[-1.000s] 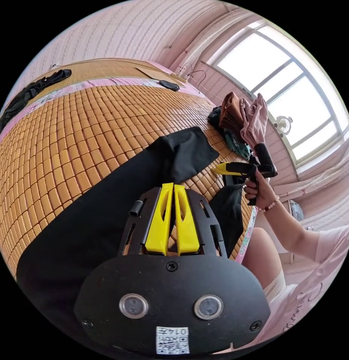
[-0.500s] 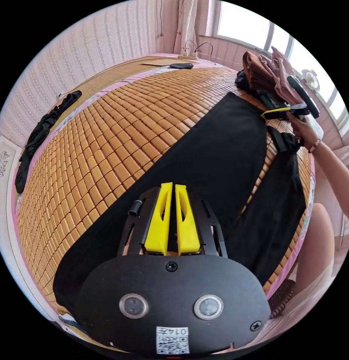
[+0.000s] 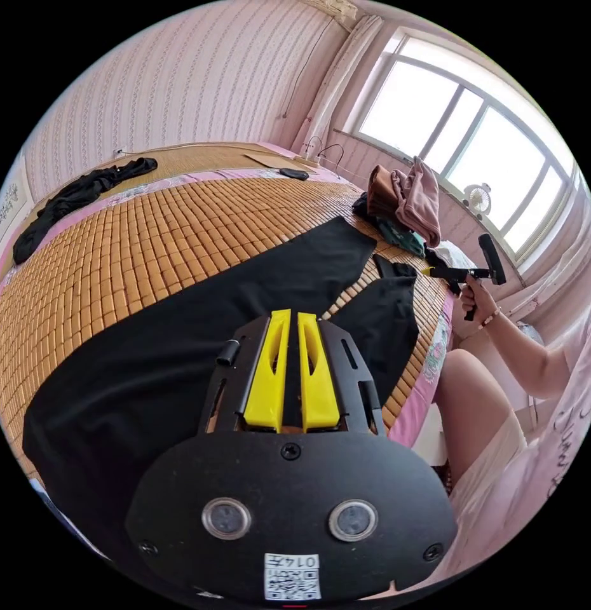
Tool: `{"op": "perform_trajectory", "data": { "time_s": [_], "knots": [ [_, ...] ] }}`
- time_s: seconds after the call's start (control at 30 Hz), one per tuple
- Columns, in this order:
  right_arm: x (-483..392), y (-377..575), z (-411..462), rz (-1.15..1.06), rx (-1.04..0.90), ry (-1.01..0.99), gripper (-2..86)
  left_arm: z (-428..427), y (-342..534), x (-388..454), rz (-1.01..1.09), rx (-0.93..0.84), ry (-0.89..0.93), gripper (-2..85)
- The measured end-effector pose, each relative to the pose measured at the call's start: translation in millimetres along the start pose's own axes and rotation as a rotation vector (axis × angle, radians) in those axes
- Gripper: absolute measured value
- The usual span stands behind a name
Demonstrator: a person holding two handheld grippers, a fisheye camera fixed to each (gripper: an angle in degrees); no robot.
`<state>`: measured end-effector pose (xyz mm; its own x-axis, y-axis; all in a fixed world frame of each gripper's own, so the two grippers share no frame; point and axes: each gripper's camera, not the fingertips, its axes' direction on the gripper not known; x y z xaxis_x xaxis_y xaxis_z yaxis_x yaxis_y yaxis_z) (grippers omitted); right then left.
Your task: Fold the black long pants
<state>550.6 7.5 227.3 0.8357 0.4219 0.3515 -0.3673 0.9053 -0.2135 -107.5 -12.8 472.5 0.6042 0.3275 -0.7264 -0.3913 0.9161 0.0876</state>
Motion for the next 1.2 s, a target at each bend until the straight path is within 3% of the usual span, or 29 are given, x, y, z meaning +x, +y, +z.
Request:
{"op": "perform_trajectory", "data": {
  "time_s": [0.23, 0.53, 0.83, 1.2],
  "knots": [
    [-64.1, 89.9, 9.3, -0.145, -0.198, 0.005, 3.6, -62.5, 106.4, 67.7, -0.011, -0.057, -0.141, 0.2],
    [-70.1, 128.3, -33.6, -0.185, -0.145, -0.017, 6.1, -96.3, 161.4, 116.2, 0.062, 0.097, -0.2, 5.0],
    [-21.0, 144.7, -37.9, 0.049, -0.098, -0.079, 6.0, -63.5, 135.3, 122.2, 0.094, 0.037, -0.201, 7.3],
    [3.7, 32.4, -60.5, -0.046, -0.026, 0.081, 9.9, -9.2, 88.1, 103.5, 0.098, -0.117, -0.236, 9.4]
  ]
}}
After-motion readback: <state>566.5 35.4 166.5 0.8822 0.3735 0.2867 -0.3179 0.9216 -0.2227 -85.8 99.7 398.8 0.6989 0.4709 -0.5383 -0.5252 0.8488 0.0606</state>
